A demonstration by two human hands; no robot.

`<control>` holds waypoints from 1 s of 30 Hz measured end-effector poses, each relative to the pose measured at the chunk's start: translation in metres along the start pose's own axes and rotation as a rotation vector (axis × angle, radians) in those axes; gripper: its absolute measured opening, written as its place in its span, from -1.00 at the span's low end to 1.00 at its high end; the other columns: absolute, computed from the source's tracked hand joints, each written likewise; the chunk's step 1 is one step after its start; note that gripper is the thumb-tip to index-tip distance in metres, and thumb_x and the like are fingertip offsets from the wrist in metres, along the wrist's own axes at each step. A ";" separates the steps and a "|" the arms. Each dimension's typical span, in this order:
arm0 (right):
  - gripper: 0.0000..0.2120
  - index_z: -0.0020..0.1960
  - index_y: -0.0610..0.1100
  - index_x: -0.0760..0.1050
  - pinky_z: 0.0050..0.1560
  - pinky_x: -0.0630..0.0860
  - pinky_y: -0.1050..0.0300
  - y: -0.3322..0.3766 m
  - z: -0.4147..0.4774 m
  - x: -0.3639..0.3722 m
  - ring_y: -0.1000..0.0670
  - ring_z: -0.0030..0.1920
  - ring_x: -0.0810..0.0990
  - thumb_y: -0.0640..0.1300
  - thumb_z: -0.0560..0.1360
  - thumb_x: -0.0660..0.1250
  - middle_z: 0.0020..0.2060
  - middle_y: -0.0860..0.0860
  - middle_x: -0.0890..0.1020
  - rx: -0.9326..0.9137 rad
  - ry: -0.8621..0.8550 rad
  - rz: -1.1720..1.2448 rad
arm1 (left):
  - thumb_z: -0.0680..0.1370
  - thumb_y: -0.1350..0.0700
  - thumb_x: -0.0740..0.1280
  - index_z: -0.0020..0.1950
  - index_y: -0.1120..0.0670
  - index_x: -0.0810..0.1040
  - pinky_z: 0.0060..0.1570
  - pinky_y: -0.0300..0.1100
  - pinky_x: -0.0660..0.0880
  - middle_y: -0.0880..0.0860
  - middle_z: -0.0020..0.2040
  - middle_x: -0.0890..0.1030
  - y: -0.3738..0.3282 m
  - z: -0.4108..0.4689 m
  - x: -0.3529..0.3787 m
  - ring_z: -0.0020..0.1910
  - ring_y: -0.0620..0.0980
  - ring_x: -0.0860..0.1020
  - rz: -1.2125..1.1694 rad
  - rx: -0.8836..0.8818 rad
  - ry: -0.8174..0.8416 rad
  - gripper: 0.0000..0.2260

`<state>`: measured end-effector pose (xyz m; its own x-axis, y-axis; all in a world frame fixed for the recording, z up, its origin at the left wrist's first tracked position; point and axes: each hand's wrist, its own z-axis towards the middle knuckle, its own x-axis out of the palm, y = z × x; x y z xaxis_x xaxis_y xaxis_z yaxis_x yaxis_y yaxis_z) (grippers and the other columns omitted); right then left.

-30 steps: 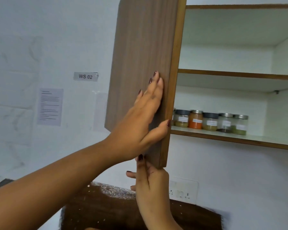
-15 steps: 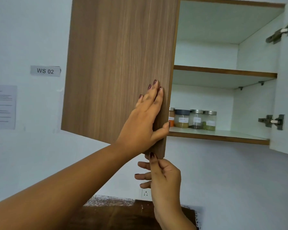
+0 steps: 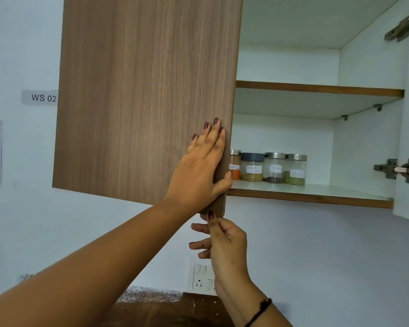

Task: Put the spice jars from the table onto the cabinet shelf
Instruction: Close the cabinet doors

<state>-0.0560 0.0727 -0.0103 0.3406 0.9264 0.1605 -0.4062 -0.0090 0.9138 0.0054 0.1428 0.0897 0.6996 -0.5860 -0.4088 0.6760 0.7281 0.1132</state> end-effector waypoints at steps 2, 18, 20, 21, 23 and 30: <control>-0.80 0.03 0.01 0.62 -0.45 0.51 0.25 -0.003 0.010 -0.003 -0.04 -0.40 0.68 -0.09 0.63 0.21 -0.19 0.08 0.73 -0.004 0.005 -0.005 | 0.61 -0.12 0.24 0.63 0.11 0.02 0.53 -0.07 -0.08 0.07 0.65 -0.02 0.000 0.004 0.010 0.62 0.04 -0.01 0.033 -0.008 0.006 -0.30; -0.80 0.02 -0.01 0.63 -0.47 0.42 0.24 -0.020 0.075 -0.018 -0.02 -0.43 0.67 -0.10 0.64 0.22 -0.22 0.06 0.74 0.059 0.072 0.024 | 0.61 -0.14 0.23 0.63 0.07 -0.03 0.50 -0.14 -0.10 0.04 0.65 -0.05 0.008 0.030 0.063 0.62 0.02 0.01 0.132 -0.085 0.046 -0.29; -0.80 0.00 -0.01 0.63 -0.47 0.40 0.23 -0.022 0.081 -0.018 -0.01 -0.45 0.65 -0.10 0.64 0.22 -0.25 0.08 0.74 0.085 0.083 0.046 | 0.62 -0.15 0.21 0.63 0.07 -0.05 0.49 -0.14 -0.13 0.04 0.65 -0.06 0.010 0.032 0.068 0.62 0.02 -0.01 0.153 -0.090 0.051 -0.29; -0.80 -0.01 -0.01 0.63 -0.47 0.40 0.23 -0.022 0.084 -0.018 -0.01 -0.45 0.65 -0.10 0.64 0.22 -0.26 0.09 0.74 0.090 0.086 0.046 | 0.62 -0.16 0.20 0.63 0.07 -0.07 0.49 -0.14 -0.15 0.04 0.65 -0.07 0.011 0.033 0.071 0.62 0.02 -0.02 0.162 -0.091 0.052 -0.29; -0.80 0.01 -0.02 0.64 -0.47 0.40 0.23 -0.024 0.089 -0.018 -0.01 -0.44 0.65 -0.10 0.64 0.22 -0.25 0.09 0.74 0.098 0.090 0.040 | 0.62 -0.16 0.18 0.63 0.06 -0.09 0.48 -0.15 -0.16 0.03 0.65 -0.08 0.012 0.035 0.075 0.62 0.02 -0.03 0.171 -0.098 0.058 -0.29; -0.78 0.04 -0.05 0.64 -0.48 0.40 0.24 -0.029 0.105 -0.021 -0.02 -0.44 0.65 -0.12 0.64 0.21 -0.20 0.04 0.74 0.108 0.117 0.066 | 0.64 -0.15 0.17 0.63 0.06 -0.10 0.47 -0.16 -0.19 0.03 0.65 -0.09 0.014 0.041 0.087 0.62 0.01 -0.04 0.188 -0.125 0.065 -0.30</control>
<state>0.0378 0.0143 -0.0013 0.2124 0.9600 0.1825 -0.3289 -0.1056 0.9384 0.0850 0.0876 0.0925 0.7914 -0.4145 -0.4492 0.4982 0.8632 0.0813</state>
